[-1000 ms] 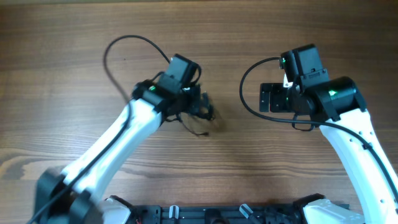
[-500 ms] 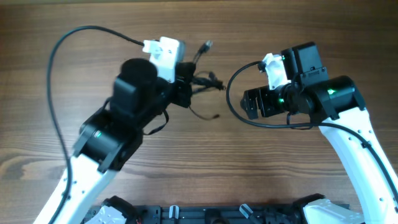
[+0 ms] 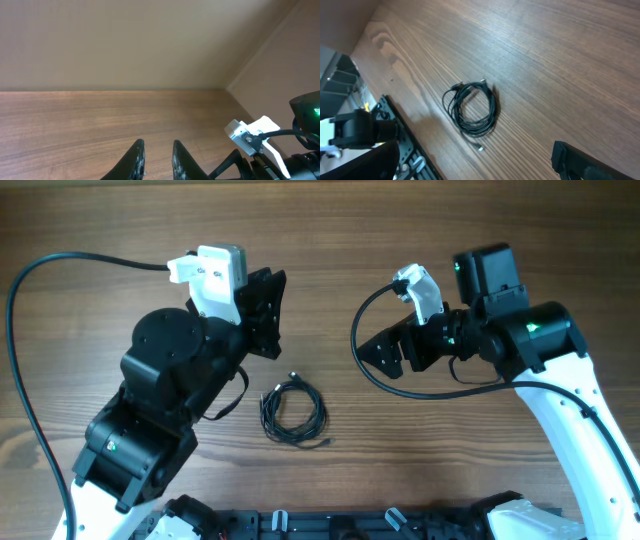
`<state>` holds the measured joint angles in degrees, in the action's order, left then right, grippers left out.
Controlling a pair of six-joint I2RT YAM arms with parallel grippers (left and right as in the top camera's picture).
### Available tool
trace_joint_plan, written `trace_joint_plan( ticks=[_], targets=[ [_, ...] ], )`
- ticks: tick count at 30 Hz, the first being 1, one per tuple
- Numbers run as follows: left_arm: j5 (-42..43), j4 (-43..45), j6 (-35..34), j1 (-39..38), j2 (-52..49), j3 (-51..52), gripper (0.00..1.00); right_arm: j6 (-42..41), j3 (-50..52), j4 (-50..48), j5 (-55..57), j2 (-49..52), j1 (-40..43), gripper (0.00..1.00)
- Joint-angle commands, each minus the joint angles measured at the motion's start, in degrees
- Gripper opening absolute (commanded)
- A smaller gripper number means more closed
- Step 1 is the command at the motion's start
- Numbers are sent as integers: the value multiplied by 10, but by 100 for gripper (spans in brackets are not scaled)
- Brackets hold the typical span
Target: Untangle cables
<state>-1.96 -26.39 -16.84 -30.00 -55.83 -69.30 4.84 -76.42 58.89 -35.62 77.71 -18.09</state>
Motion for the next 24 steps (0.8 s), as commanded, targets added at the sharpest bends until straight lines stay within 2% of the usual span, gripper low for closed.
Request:
trace_joint_plan(
  ticks=[1, 2, 3, 4, 5, 6, 8, 11, 16, 21, 22, 24],
  targets=[
    [-12, -47, -5, 3, -7, -1, 22, 10, 0, 8, -17, 9, -19, 100],
    [-12, -70, -5, 3, -13, -1, 27, 10, 0, 14, -10, 15, -33, 100],
    [-13, -87, -5, 3, -20, -1, 40, 8, 0, 20, 3, 22, -50, 100],
    [-18, -103, -6, 3, -28, -1, 48, -3, 0, 22, 20, 30, -64, 100],
    [-34, -121, -16, 3, -37, -1, 64, -27, 0, 20, 50, 41, -83, 100],
    [-66, -138, -44, 3, -45, -1, 69, -50, 0, 17, 85, 55, -104, 100],
    [-115, -158, -87, 13, -50, -1, 70, -106, 0, 4, 158, 87, -142, 100],
    [-108, -166, -113, 63, -29, -2, 70, -200, 0, -22, 238, 139, -184, 100],
    [-79, -240, -113, 185, 45, -2, 69, -271, 0, -68, 240, 215, -231, 100],
    [-79, -288, -113, 247, 95, -2, 71, -386, 0, -89, 240, 275, -282, 98],
    [-79, -292, -113, 249, 101, -2, 72, -417, 0, -88, 240, 283, -292, 95],
    [-79, -297, -113, 249, 105, -2, 72, -469, 0, -88, 241, 300, -313, 79]
  ],
)
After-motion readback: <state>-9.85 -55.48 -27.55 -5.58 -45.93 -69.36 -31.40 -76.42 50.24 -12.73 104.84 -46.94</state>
